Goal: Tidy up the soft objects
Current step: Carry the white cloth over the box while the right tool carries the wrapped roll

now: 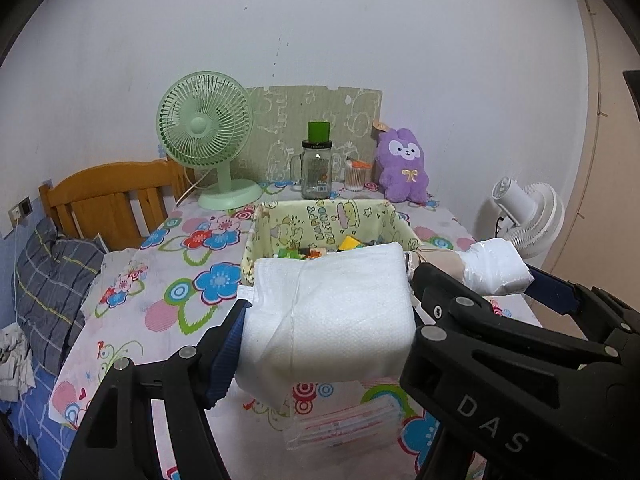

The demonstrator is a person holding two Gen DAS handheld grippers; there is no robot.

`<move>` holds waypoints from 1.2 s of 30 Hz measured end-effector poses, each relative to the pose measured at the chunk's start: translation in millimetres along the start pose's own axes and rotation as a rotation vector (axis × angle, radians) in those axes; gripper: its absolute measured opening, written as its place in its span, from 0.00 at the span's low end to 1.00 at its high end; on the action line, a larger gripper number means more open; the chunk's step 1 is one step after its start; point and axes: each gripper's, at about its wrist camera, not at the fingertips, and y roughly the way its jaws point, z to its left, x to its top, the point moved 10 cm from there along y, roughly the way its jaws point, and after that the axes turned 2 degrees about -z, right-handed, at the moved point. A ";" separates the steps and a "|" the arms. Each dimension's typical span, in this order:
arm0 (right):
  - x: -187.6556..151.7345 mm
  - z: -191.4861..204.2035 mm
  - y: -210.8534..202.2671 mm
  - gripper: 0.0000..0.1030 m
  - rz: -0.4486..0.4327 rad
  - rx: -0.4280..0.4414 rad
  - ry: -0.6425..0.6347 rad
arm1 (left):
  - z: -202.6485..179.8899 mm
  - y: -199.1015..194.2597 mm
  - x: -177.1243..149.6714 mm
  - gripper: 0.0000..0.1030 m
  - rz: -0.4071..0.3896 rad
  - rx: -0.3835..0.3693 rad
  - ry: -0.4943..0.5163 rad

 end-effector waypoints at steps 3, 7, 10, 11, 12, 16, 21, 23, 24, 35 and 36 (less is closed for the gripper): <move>4.6 -0.6 -0.4 0.82 -0.004 -0.001 0.000 | -0.2 0.5 5.1 0.73 -0.004 -0.001 0.002; 10.6 -1.9 0.4 0.82 -0.009 0.000 0.003 | -1.6 1.7 11.0 0.73 -0.008 -0.003 0.004; 15.3 -1.9 1.7 0.82 -0.011 -0.001 0.003 | -2.3 3.7 15.9 0.73 -0.011 -0.003 0.005; 15.0 -1.6 1.7 0.82 -0.011 0.000 0.003 | -2.4 4.7 17.9 0.73 -0.011 -0.004 0.006; 17.3 -1.6 2.2 0.82 -0.012 0.000 0.003 | -2.2 5.4 19.3 0.73 -0.012 -0.005 0.006; 23.5 -2.8 4.8 0.82 -0.013 0.000 0.005 | -2.5 8.8 25.1 0.73 -0.014 -0.005 0.007; 32.7 -2.4 11.4 0.82 -0.013 0.001 0.003 | -2.1 15.1 31.4 0.73 -0.013 -0.005 0.006; 37.3 -1.7 15.7 0.82 -0.012 0.002 0.002 | -2.0 17.3 33.6 0.73 -0.012 -0.004 0.006; 39.3 -1.6 17.6 0.82 -0.012 0.002 0.002 | -1.9 19.2 35.6 0.73 -0.012 -0.003 0.007; 53.1 -3.2 43.7 0.82 -0.001 0.003 -0.001 | 1.3 46.1 52.8 0.73 -0.008 0.006 0.017; 55.1 -3.3 48.4 0.82 0.001 0.004 -0.003 | 1.9 48.2 53.1 0.72 -0.007 0.007 0.018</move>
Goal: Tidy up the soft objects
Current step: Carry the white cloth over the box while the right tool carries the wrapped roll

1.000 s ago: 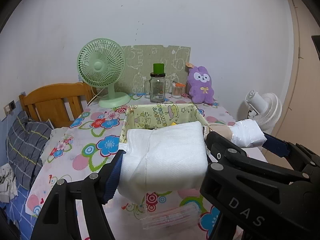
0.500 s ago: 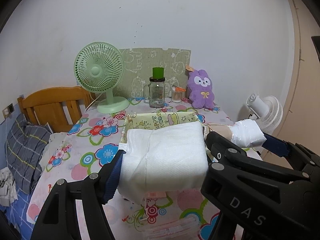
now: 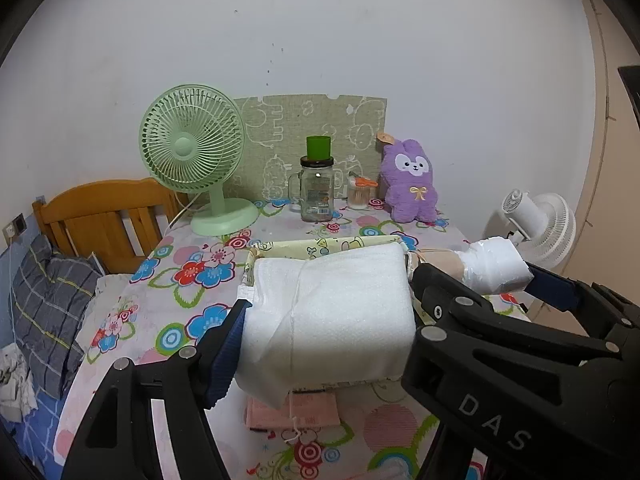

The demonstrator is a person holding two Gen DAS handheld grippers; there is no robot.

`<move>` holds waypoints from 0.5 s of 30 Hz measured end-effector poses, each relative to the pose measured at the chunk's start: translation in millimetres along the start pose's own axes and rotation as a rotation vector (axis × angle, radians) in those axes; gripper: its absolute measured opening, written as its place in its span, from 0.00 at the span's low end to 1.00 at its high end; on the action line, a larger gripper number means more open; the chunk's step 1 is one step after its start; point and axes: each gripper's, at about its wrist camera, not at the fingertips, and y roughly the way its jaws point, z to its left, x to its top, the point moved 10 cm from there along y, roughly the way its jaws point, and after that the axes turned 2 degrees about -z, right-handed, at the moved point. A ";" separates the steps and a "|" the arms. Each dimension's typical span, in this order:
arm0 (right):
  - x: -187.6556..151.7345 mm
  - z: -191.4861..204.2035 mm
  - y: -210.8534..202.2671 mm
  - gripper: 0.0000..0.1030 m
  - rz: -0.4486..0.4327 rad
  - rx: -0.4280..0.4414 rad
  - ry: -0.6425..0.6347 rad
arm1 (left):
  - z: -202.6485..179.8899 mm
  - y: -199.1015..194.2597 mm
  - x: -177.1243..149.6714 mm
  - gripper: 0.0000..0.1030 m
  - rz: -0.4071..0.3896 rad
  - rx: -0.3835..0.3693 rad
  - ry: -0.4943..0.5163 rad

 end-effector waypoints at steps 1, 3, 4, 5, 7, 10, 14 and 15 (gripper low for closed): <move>0.5 -0.2 2.6 0.82 0.001 0.000 -0.001 | 0.5 3.1 1.1 0.73 0.001 0.001 0.001; 2.7 -0.5 9.9 0.82 0.004 0.001 -0.002 | 1.4 8.9 1.9 0.73 0.003 0.005 0.001; 3.1 -0.8 12.3 0.82 0.006 0.002 -0.001 | 1.8 12.9 3.2 0.73 0.005 0.006 0.001; 4.2 -1.2 16.2 0.82 0.008 0.004 0.000 | 2.3 15.0 2.9 0.73 0.007 0.005 0.000; 5.3 -2.3 22.1 0.82 0.013 0.001 0.000 | 3.3 20.0 3.4 0.73 0.012 0.006 -0.001; 6.4 -4.2 29.3 0.82 0.019 -0.004 0.004 | 5.7 26.7 4.3 0.73 0.016 0.011 -0.005; 7.0 -7.3 39.1 0.82 0.031 -0.009 0.009 | 11.9 39.4 4.8 0.72 0.028 0.025 -0.016; 6.5 -7.7 41.0 0.82 0.034 -0.007 0.010 | 13.3 42.6 4.5 0.72 0.031 0.029 -0.017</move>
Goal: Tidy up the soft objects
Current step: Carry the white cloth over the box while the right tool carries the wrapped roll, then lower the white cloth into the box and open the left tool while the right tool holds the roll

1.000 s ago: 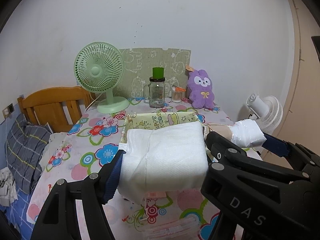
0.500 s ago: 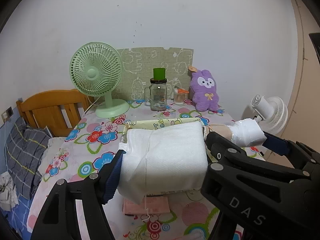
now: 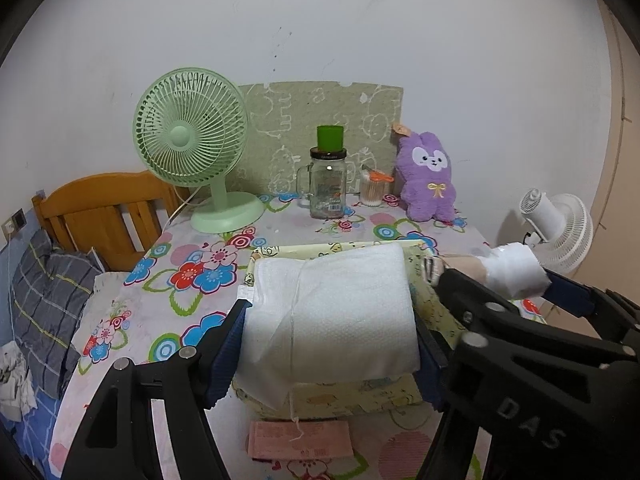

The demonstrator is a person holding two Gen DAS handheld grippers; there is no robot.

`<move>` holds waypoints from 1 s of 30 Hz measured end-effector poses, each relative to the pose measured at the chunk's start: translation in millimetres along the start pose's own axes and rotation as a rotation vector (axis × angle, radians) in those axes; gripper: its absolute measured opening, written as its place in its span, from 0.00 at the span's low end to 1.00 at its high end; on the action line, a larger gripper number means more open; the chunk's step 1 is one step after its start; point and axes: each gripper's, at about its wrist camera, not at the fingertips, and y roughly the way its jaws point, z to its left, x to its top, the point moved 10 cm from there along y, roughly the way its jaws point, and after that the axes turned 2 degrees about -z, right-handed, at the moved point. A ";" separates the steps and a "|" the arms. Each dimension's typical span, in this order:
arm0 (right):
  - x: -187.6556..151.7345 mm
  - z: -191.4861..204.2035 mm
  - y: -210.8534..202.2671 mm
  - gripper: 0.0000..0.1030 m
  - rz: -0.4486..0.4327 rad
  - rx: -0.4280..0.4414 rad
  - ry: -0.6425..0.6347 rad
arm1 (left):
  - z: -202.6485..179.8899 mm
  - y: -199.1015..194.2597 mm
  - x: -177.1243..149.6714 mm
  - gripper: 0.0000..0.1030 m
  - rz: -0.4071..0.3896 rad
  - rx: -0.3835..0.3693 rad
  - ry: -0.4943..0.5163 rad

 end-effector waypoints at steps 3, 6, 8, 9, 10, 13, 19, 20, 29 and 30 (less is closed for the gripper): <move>-0.7 0.0 6.8 0.82 0.008 0.002 0.001 | 1.9 8.5 -0.3 0.72 0.009 0.005 0.000; -0.8 -0.6 13.3 0.82 0.017 0.003 0.003 | 2.2 15.7 -0.7 0.72 0.018 0.003 0.000; -0.4 -0.5 18.0 0.82 0.022 0.002 0.002 | 2.4 21.2 -0.5 0.72 0.024 0.003 0.001; -0.4 -0.7 21.2 0.82 0.026 0.001 0.002 | 2.3 24.0 -0.8 0.72 0.028 0.001 0.001; -0.5 -0.3 23.0 0.82 0.029 0.001 0.002 | 2.0 26.3 -1.0 0.72 0.033 -0.002 0.000; -0.8 -0.4 30.2 0.82 0.037 -0.001 0.001 | 1.7 35.2 -2.6 0.72 0.049 -0.011 -0.005; -3.1 0.9 43.1 0.82 0.057 0.000 -0.009 | -3.1 50.9 -7.2 0.74 0.080 -0.026 0.017; -3.2 0.9 44.9 0.82 0.059 -0.001 -0.012 | -3.1 53.3 -8.0 0.74 0.085 -0.029 0.016; -5.1 6.7 57.2 0.82 0.074 0.016 -0.034 | -0.5 68.2 -16.6 0.85 0.128 -0.048 0.013; -5.5 7.4 57.6 0.82 0.075 0.017 -0.034 | -1.0 68.8 -18.0 0.86 0.131 -0.050 0.016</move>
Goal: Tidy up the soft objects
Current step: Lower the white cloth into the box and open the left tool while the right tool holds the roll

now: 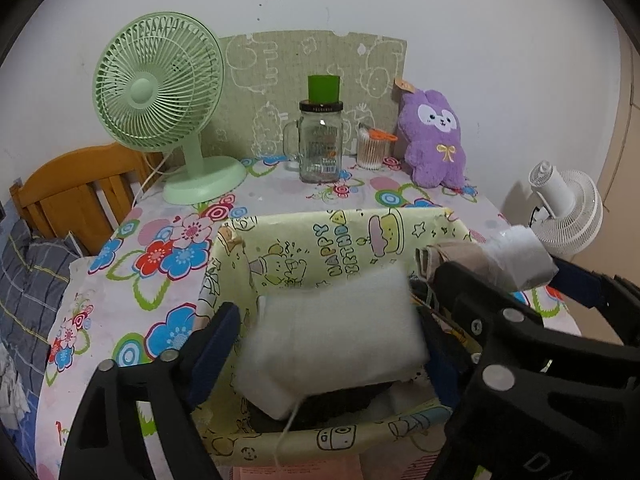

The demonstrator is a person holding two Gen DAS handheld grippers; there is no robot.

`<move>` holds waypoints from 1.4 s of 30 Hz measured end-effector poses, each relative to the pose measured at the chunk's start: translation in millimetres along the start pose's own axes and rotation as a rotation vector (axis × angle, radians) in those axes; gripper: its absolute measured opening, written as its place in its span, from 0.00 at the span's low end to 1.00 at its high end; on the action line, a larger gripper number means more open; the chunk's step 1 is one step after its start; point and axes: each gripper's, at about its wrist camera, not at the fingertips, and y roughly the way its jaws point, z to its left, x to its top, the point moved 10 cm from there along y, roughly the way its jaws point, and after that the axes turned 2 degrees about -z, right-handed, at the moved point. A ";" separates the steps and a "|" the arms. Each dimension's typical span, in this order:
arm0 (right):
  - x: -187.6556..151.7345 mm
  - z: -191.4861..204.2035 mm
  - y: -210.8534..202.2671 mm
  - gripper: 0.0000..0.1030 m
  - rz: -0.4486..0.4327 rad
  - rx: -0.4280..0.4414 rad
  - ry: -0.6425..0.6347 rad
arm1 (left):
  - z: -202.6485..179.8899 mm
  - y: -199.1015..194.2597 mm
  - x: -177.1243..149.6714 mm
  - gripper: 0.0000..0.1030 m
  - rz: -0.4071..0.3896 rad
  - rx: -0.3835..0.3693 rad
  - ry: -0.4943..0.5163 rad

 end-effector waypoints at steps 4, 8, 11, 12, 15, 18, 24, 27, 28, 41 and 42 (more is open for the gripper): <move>-0.1 1.7 2.9 0.82 0.003 0.004 -0.005 | -2.3 0.5 -3.0 0.93 0.008 -0.020 0.009; -0.3 4.6 4.7 0.82 0.007 0.011 -0.007 | -3.2 -3.3 -4.2 0.96 0.005 -0.032 0.017; -1.3 8.8 4.4 0.82 0.008 0.020 -0.011 | -2.6 -7.0 -3.2 0.97 -0.003 -0.035 0.016; -1.4 10.9 3.8 0.82 0.007 0.024 -0.015 | -2.2 -8.3 -2.9 0.98 -0.005 -0.035 0.016; -0.8 15.1 2.2 0.82 0.002 0.034 -0.022 | 0.5 -12.4 -2.5 0.99 -0.013 -0.030 0.016; 0.4 20.9 1.0 0.82 -0.005 0.046 -0.031 | 3.3 -15.4 -2.3 0.99 -0.016 -0.020 0.017; 2.8 32.4 3.5 0.82 -0.010 0.068 -0.052 | 11.0 -17.0 1.1 0.99 -0.019 -0.006 0.010; 6.0 35.1 6.3 0.82 -0.014 0.075 -0.055 | 15.1 -15.5 3.5 0.99 -0.020 0.011 0.009; 7.2 36.5 7.9 0.82 -0.015 0.079 -0.057 | 16.9 -14.3 4.6 0.99 -0.019 0.016 0.007; 22.5 50.0 31.0 0.82 -0.027 0.112 -0.065 | 34.7 7.3 6.9 0.99 0.016 0.032 -0.048; 21.9 51.5 33.9 0.82 -0.022 0.116 -0.066 | 35.4 8.4 6.4 0.99 0.018 0.031 -0.050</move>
